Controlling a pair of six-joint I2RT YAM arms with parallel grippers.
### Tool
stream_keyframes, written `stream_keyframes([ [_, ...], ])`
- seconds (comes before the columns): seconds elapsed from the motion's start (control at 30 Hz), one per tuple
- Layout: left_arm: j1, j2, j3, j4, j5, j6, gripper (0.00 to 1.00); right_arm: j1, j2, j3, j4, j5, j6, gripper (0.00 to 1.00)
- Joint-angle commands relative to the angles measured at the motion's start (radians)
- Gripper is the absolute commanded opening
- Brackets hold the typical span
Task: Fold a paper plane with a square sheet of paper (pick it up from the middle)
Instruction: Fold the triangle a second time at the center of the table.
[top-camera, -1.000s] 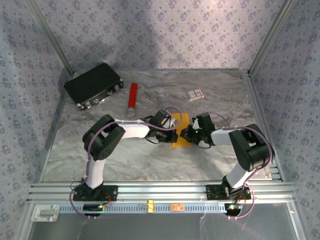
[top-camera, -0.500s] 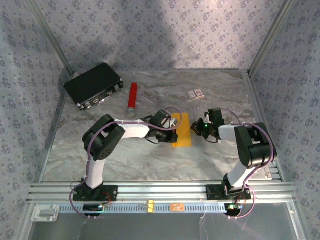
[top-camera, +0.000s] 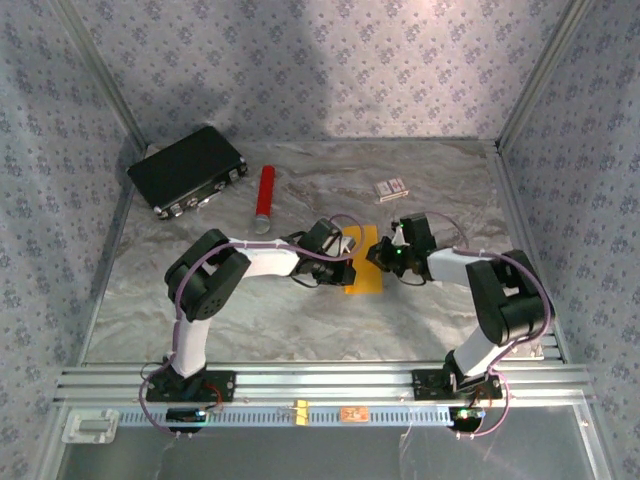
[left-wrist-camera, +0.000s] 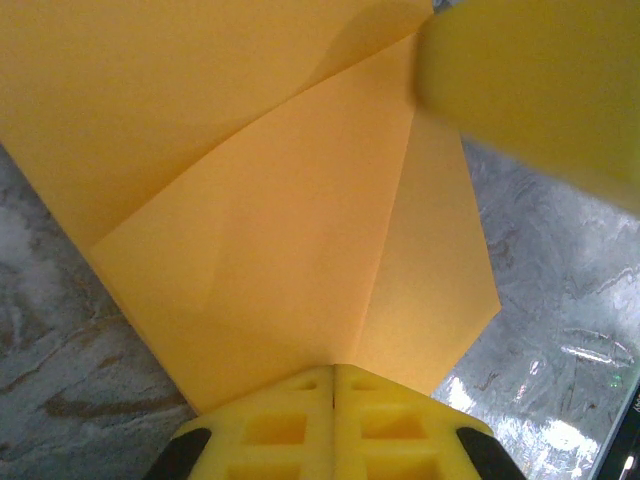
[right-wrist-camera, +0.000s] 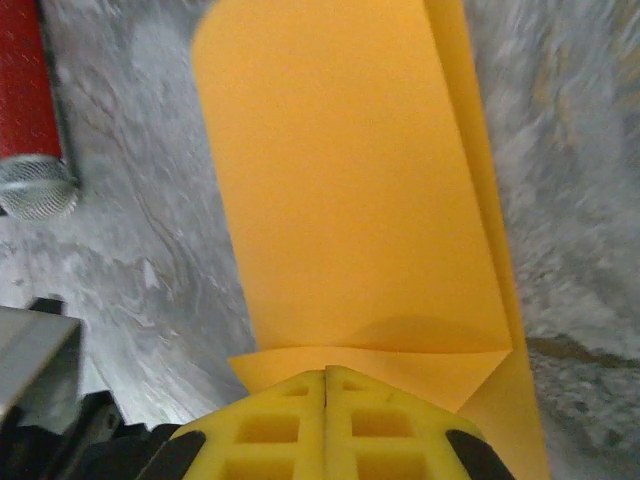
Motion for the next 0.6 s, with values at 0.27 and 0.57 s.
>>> stream_keyframes([
  [0.27,0.003,-0.054,0.038,-0.109,-0.016,-0.02,0.05,-0.037,0.056,-0.075,0.008,0.061,0.022,0.0],
  [0.57,0.0,-0.026,0.119,-0.048,0.037,-0.181,0.06,-0.033,0.056,-0.078,0.006,0.069,0.03,0.0],
])
